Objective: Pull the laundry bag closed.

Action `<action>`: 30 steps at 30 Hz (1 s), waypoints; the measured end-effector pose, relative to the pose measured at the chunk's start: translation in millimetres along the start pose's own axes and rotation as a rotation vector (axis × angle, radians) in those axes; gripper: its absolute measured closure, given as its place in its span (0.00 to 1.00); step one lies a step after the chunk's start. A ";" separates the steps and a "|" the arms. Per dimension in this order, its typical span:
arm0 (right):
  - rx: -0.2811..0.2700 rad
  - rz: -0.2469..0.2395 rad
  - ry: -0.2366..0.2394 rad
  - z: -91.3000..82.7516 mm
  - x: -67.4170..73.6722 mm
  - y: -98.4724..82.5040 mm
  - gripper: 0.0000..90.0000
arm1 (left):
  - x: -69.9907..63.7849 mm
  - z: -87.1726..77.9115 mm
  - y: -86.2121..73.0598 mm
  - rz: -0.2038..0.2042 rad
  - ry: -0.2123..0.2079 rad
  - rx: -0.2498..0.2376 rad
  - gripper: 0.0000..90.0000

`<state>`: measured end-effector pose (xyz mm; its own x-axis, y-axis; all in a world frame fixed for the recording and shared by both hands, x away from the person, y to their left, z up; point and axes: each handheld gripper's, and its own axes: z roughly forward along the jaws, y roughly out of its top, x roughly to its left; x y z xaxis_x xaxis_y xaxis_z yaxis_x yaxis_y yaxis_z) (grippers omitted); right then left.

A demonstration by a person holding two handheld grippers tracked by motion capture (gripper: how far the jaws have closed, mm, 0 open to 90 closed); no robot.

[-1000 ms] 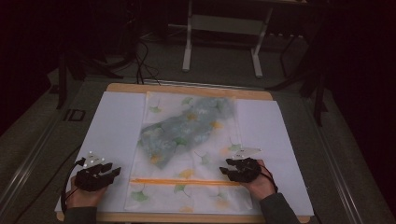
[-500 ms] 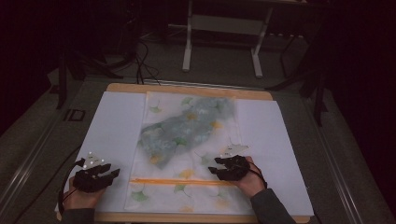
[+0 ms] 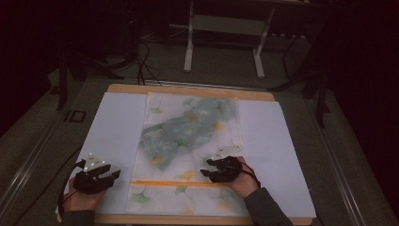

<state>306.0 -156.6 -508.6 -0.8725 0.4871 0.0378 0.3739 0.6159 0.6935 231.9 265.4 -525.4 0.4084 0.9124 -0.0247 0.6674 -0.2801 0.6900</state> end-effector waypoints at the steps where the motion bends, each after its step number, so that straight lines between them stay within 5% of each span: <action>1: 0.001 -0.001 0.001 1.3 1.3 0.9 0.58 | -0.4 -0.4 0.3 0.003 0.003 0.002 0.60; 15: 0.011 -0.085 0.079 26.3 27.7 25.5 0.60 | -0.6 -3.2 1.5 0.002 -0.013 0.001 0.66; 30: 0.011 -0.118 0.117 43.8 41.2 44.3 0.60 | -0.1 -4.1 1.4 -0.010 -0.022 -0.002 0.66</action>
<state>300.4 -82.1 -507.8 -0.9411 0.3358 0.0407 0.2694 0.6715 0.6903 230.3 266.2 -521.5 0.4151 0.9085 -0.0477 0.6703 -0.2699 0.6912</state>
